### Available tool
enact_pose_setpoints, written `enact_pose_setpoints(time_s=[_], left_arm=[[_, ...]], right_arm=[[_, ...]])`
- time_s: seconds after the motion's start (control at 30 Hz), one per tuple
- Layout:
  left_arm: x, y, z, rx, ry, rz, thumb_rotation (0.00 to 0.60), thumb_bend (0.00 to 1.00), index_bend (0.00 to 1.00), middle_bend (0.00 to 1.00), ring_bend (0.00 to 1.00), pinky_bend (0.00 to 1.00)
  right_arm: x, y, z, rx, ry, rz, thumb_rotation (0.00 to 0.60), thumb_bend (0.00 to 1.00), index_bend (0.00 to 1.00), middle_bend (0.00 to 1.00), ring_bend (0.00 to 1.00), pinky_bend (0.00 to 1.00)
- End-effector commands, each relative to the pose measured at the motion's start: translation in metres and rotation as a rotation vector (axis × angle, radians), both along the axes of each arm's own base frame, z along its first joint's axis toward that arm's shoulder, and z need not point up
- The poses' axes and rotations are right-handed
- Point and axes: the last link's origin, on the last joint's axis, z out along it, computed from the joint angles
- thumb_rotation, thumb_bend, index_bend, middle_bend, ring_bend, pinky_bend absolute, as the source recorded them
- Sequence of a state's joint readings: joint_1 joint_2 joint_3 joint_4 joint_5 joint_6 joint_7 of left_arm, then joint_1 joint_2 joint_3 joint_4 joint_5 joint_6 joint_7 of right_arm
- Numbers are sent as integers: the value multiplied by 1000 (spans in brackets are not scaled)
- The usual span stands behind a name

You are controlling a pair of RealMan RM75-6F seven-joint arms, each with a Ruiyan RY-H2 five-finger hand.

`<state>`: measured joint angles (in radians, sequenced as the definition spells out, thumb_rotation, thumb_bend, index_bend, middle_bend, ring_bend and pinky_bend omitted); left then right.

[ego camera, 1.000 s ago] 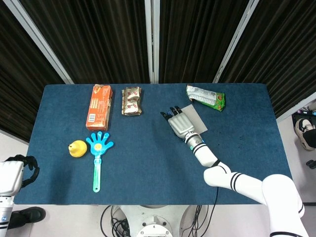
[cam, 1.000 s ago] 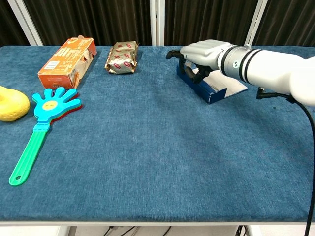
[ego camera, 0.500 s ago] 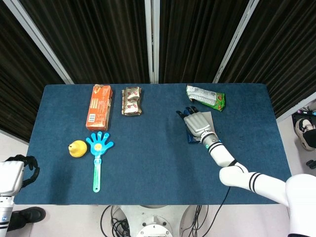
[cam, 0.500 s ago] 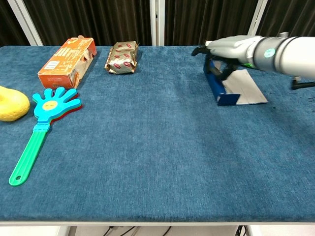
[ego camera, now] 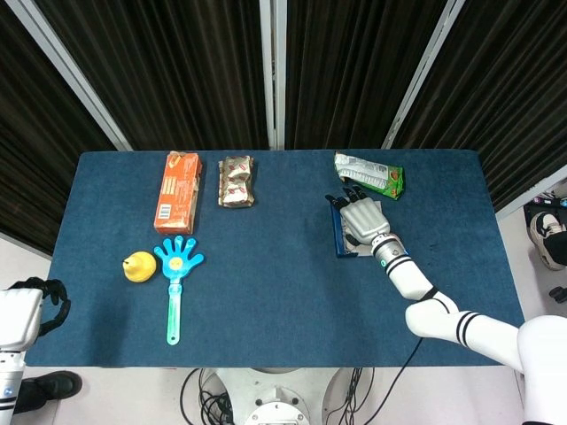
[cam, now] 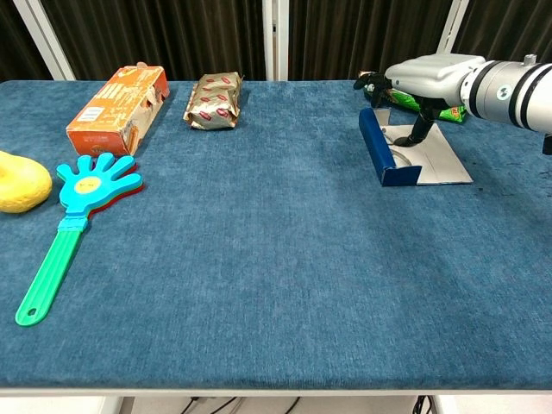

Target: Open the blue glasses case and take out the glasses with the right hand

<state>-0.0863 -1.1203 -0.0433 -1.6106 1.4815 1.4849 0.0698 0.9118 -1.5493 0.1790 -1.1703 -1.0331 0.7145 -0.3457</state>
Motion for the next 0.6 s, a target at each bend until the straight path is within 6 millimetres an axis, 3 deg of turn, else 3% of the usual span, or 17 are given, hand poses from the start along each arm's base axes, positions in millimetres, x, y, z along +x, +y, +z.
enact_pose_setpoints(time_s=[0.03, 0.3, 0.6], left_arm=[[0, 0, 0, 0, 0, 0, 600, 380, 606, 614, 449, 524], [0, 0, 0, -1, -3, -1, 600, 380, 606, 614, 449, 523], [0, 0, 0, -2, -7, -2, 600, 380, 605, 614, 449, 523]], right_arm=[[-1, 1, -2, 3, 11, 9, 600, 194, 0, 185, 0, 0], [9, 11, -20, 33, -17, 45, 600, 193, 0, 178, 0, 0], [65, 14, -55, 66, -118, 112, 600, 191, 0, 185, 0, 0]])
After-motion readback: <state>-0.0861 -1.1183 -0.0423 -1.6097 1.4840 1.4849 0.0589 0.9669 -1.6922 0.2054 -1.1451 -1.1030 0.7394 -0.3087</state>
